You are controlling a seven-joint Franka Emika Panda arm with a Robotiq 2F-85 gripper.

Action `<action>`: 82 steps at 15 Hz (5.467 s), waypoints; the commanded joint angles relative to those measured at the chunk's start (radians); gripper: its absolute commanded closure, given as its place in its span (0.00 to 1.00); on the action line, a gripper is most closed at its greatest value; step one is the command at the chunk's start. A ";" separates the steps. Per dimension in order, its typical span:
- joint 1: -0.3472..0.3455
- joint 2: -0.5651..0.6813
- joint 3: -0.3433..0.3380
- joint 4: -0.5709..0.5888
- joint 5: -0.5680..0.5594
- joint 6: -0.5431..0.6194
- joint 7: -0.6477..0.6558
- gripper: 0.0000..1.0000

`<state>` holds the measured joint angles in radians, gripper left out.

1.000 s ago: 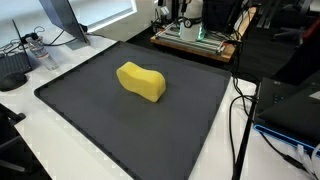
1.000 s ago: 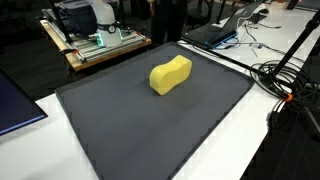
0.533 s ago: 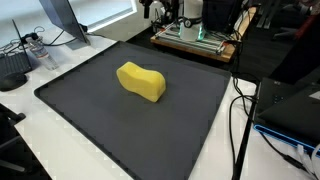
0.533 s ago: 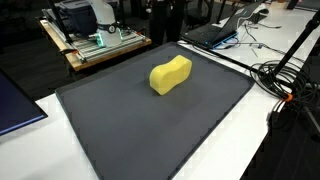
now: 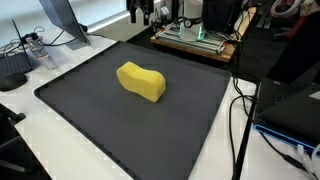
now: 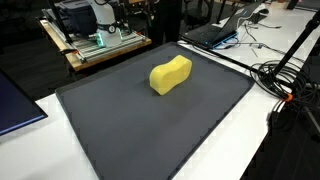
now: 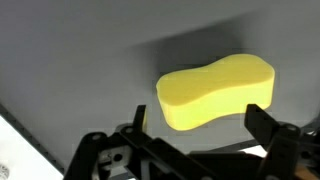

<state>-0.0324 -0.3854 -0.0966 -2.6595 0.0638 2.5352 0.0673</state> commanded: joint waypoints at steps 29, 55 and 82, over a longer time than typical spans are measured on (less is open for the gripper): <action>-0.004 0.690 -0.014 1.075 -0.005 -0.724 0.286 0.00; 0.242 0.960 0.089 1.484 -0.223 -1.002 0.423 0.00; 0.402 0.600 0.194 0.882 -0.282 -0.722 0.456 0.00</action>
<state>0.3940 0.3684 0.0633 -1.5853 -0.2040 1.6726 0.5350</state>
